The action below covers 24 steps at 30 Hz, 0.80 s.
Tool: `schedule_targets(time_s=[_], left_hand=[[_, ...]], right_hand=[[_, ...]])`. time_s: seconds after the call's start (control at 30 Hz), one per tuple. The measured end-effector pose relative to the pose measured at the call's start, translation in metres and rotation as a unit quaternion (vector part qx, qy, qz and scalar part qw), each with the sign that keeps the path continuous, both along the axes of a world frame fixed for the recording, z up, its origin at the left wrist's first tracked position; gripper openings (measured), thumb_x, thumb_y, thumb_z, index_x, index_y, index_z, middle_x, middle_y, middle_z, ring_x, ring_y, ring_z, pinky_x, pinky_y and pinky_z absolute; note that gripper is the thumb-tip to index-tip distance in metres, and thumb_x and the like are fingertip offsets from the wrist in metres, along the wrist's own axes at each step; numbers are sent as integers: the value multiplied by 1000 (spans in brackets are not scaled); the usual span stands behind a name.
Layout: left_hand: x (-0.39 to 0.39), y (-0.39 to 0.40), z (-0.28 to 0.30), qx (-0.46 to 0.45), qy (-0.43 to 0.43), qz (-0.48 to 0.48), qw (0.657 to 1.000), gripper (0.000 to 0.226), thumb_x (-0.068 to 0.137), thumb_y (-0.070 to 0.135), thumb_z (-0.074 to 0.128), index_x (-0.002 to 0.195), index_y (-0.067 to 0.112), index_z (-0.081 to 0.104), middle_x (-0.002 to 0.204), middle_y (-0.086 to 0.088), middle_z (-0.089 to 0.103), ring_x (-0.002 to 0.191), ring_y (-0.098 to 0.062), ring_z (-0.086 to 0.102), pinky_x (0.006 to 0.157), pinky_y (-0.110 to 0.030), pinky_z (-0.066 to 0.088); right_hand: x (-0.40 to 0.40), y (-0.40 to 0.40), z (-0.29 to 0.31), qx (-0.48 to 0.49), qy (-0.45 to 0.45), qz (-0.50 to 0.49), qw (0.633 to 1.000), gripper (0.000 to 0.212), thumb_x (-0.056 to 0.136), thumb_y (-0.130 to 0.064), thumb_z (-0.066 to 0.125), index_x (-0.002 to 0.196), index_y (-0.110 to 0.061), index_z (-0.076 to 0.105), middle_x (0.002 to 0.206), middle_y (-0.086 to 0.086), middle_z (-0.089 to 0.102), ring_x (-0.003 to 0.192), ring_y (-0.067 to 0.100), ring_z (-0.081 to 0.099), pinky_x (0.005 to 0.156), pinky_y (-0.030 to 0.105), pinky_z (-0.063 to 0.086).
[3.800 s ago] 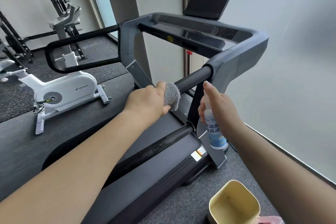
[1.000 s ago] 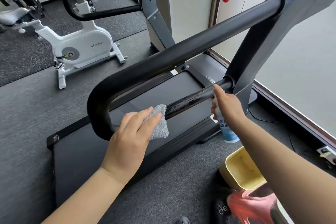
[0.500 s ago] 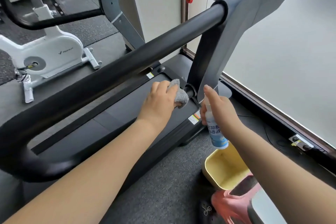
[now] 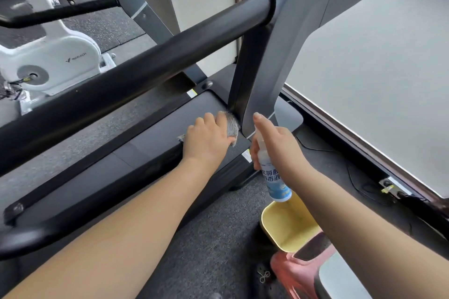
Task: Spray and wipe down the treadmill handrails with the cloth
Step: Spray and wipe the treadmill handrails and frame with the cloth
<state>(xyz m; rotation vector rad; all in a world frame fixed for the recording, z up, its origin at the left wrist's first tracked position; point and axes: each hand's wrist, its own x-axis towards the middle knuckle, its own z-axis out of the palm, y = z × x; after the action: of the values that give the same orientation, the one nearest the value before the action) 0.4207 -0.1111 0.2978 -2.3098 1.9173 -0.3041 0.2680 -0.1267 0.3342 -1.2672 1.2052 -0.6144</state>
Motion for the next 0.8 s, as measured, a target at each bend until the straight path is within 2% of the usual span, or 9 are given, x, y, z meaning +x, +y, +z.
schedule_targets(time_s=[0.17,0.5,0.63,0.8], left_hand=[[9,10,2,10,-23,-12,1000,67,91,58,41,134,8,31,109,-11,55,94,-25,57,67,-33,45],[53,65,9,22,-8,-13,1000,64,89,59,45,126,9,33,110,-9,54,94,-24,57,65,-31,43],[75,96,14,25,-11,-23,999,64,89,59,45,127,9,31,110,-9,53,94,-23,57,62,-30,41],[98,130,19,25,-11,-35,999,62,90,57,47,125,8,32,110,-10,53,94,-24,57,63,-30,45]], right_hand=[[4,5,0,7,2,15,1000,62,93,-52,44,49,-9,49,48,8,57,42,21,52,57,29,46],[31,47,3,-17,-8,-7,1000,67,94,-54,40,54,-1,52,47,11,57,43,21,53,56,28,46],[47,77,0,-20,-37,-29,999,65,92,-56,43,48,-9,50,49,13,57,45,25,54,56,29,46],[68,118,-2,-19,-51,-54,997,63,94,-52,43,49,-8,49,48,10,56,44,25,53,54,28,45]])
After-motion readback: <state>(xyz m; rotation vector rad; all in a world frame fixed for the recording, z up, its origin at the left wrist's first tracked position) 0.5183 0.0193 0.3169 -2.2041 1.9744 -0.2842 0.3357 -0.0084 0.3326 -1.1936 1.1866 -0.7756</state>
